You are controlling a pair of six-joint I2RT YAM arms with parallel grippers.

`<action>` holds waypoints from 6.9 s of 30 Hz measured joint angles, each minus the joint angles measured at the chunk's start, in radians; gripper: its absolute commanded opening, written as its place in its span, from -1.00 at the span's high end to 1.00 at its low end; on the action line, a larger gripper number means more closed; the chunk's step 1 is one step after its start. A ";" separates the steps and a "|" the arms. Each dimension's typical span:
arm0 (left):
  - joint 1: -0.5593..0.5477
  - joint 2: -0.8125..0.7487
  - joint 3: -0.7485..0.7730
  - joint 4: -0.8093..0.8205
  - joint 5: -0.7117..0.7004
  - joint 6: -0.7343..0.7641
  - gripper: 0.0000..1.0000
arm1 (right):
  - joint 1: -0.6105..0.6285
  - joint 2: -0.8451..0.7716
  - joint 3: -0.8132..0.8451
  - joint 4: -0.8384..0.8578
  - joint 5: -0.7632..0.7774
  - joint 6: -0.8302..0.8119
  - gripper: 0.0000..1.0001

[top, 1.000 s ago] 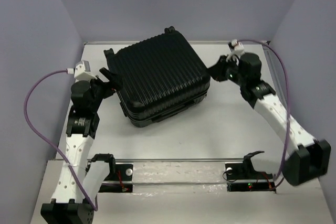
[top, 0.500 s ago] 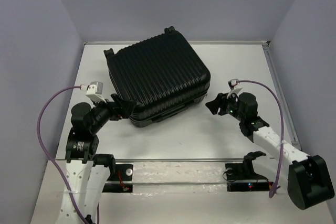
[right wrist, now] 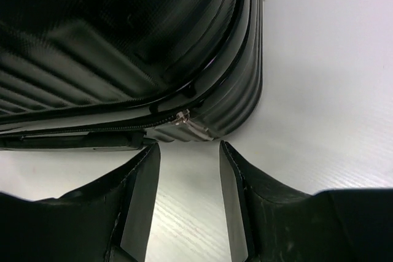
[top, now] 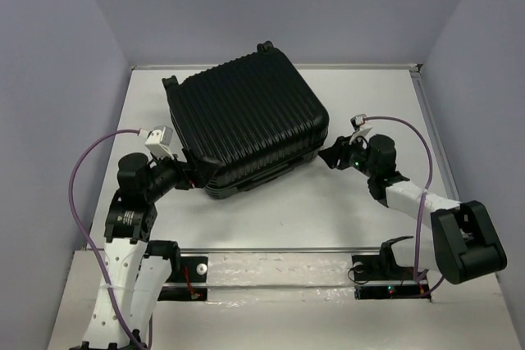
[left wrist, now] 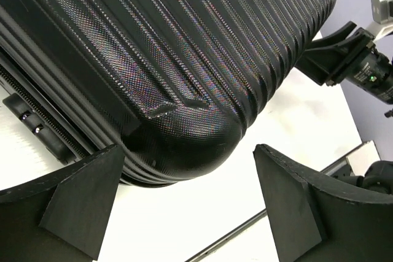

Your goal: Pack the luggage

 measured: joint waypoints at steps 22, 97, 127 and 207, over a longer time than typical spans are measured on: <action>-0.102 0.104 0.000 0.055 -0.003 0.007 -0.98 | -0.017 0.152 0.082 0.086 -0.069 -0.028 0.73; -0.431 0.195 0.003 0.066 -0.144 -0.116 -0.98 | 0.200 -0.027 0.051 -0.138 0.203 -0.017 0.86; -0.166 0.341 0.307 -0.012 -0.694 0.049 -0.98 | 0.359 -0.058 0.129 -0.376 0.224 0.071 0.86; -0.226 0.682 0.264 0.404 -0.447 -0.195 -0.98 | -0.165 0.333 0.854 -0.690 0.105 0.153 -0.94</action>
